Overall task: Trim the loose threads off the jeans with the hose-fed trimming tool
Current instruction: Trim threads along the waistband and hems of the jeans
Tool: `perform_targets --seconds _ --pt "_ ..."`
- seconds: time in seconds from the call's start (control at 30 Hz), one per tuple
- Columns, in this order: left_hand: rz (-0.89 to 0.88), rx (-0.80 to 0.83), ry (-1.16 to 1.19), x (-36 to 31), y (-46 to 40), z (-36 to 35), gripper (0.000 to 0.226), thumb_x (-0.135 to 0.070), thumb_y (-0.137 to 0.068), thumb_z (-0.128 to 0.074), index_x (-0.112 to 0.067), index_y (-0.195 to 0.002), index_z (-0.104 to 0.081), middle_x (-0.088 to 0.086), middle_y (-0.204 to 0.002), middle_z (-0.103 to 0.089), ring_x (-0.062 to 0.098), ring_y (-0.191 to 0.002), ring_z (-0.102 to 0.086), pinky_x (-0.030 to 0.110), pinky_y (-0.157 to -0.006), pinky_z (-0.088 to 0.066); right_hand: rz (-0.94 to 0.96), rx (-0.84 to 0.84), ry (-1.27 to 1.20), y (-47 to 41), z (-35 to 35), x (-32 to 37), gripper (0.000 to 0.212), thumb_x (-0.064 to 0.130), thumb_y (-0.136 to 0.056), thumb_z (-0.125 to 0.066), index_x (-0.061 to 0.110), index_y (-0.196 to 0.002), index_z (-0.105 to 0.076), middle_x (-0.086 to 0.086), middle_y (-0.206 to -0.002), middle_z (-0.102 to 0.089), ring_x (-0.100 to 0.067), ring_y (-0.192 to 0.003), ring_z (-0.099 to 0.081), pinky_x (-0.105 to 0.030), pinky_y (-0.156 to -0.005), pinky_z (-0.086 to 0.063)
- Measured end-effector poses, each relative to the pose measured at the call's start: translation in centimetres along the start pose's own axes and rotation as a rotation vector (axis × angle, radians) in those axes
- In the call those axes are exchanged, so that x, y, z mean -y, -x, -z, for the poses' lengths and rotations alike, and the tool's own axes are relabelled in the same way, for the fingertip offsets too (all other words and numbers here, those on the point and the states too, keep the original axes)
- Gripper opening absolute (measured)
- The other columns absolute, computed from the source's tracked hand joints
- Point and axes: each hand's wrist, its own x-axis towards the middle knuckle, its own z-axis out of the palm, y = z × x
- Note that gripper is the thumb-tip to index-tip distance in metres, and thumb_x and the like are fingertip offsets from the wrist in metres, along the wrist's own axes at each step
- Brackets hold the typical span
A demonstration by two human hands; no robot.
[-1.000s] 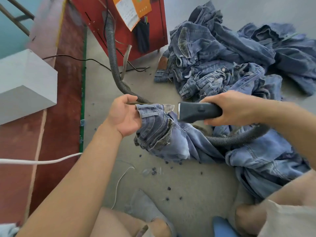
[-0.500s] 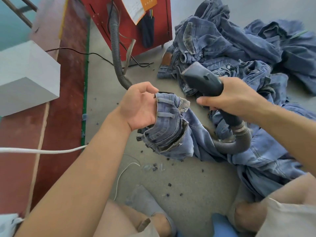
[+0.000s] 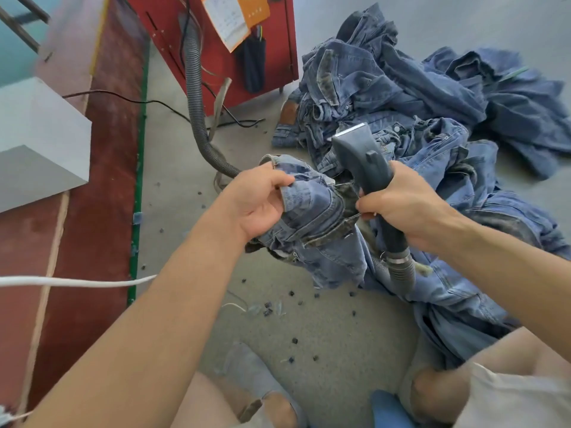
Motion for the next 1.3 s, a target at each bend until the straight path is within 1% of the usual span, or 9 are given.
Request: perform_targets --seconds 0.07,0.17,0.23,0.37,0.53,0.7,0.87,1.07,1.3 --pt "-0.008 -0.026 -0.199 0.2 -0.6 1.5 0.033 -0.02 -0.109 -0.05 -0.004 -0.136 -0.057 0.015 -0.116 -0.071 0.021 -0.09 -0.073 0.038 -0.077 -0.063 0.042 0.037 -0.097 0.1 0.8 0.1 0.027 -0.011 -0.078 -0.072 0.004 -0.094 -0.055 -0.011 -0.074 -0.059 -0.023 -0.061 -0.057 -0.036 -0.059 -0.052" --pt "0.186 0.151 -0.804 1.1 -0.6 3.7 0.089 -0.083 -0.082 -0.056 -0.024 -0.149 -0.051 -0.009 -0.136 -0.065 0.012 -0.122 -0.063 0.045 -0.108 -0.05 0.102 0.088 -0.192 0.1 1.9 0.4 0.024 -0.017 -0.079 -0.069 0.002 -0.089 -0.057 -0.012 -0.073 -0.057 -0.025 -0.06 -0.055 -0.034 -0.059 -0.051" --pt "0.242 0.317 -1.053 2.9 0.1 3.6 0.083 -0.082 -0.072 -0.066 -0.035 -0.139 -0.057 -0.025 -0.125 -0.067 -0.006 -0.114 -0.064 0.036 -0.113 -0.046 0.139 0.113 -0.202 0.0 2.4 0.5 0.023 -0.015 -0.077 -0.071 0.002 -0.087 -0.059 -0.01 -0.071 -0.057 -0.023 -0.059 -0.056 -0.032 -0.056 -0.052" --pt "0.013 0.195 -0.641 4.8 -0.3 2.2 0.029 -0.044 -0.088 -0.074 -0.024 -0.109 -0.075 -0.001 -0.111 -0.078 0.017 -0.106 -0.073 0.041 -0.104 -0.055 0.163 0.099 -0.192 -0.7 3.0 0.5 0.027 0.0 -0.065 -0.074 0.006 -0.087 -0.06 -0.005 -0.07 -0.06 -0.022 -0.06 -0.058 -0.03 -0.057 -0.054" --pt "0.091 0.265 0.005 3.2 0.5 2.1 0.045 -0.03 -0.1 -0.058 -0.003 -0.135 -0.064 0.026 -0.141 -0.059 0.043 -0.129 -0.058 0.06 -0.104 -0.05 0.13 0.024 -0.092 -1.7 3.3 0.3 0.04 -0.004 -0.065 -0.081 0.007 -0.095 -0.057 -0.01 -0.072 -0.064 -0.025 -0.061 -0.062 -0.043 -0.06 -0.055" --pt "0.058 0.176 0.056 2.9 1.1 1.4 0.044 -0.03 -0.106 -0.046 -0.003 -0.134 -0.066 0.024 -0.138 -0.063 0.041 -0.124 -0.063 0.054 -0.095 -0.057 0.177 -0.005 -0.034 -0.7 4.3 0.5 0.028 0.019 -0.089 -0.082 0.011 -0.104 -0.061 -0.001 -0.069 -0.074 -0.015 -0.061 -0.072 -0.024 -0.056 -0.054" --pt "0.077 0.117 0.075 2.4 0.9 1.6 0.053 -0.037 -0.11 -0.037 0.002 -0.135 -0.063 0.027 -0.137 -0.062 0.042 -0.127 -0.061 0.053 -0.104 -0.053 0.409 0.007 0.351 1.2 5.4 2.1 0.021 0.046 -0.09 -0.075 0.031 -0.1 -0.063 0.017 -0.067 -0.072 -0.003 -0.054 -0.068 -0.007 -0.054 -0.044" --pt "0.061 0.106 0.012 1.9 1.1 1.6 0.053 -0.034 -0.112 -0.035 -0.002 -0.111 -0.076 0.025 -0.121 -0.071 0.037 -0.111 -0.07 0.047 -0.093 -0.06 0.479 0.253 0.658 1.3 4.5 1.8 0.033 0.053 -0.087 -0.072 0.04 -0.104 -0.049 0.018 -0.08 -0.068 -0.001 -0.061 -0.066 -0.02 -0.055 -0.046" --pt "0.102 0.121 0.089 1.4 1.3 2.1 0.058 -0.039 -0.112 -0.032 0.006 -0.125 -0.066 0.026 -0.126 -0.069 0.037 -0.112 -0.071 0.044 -0.085 -0.062 0.425 0.239 0.799 0.3 4.0 1.3 0.025 0.041 -0.09 -0.075 0.037 -0.094 -0.051 0.01 -0.07 -0.062 0.007 -0.067 -0.059 -0.017 -0.055 -0.036"
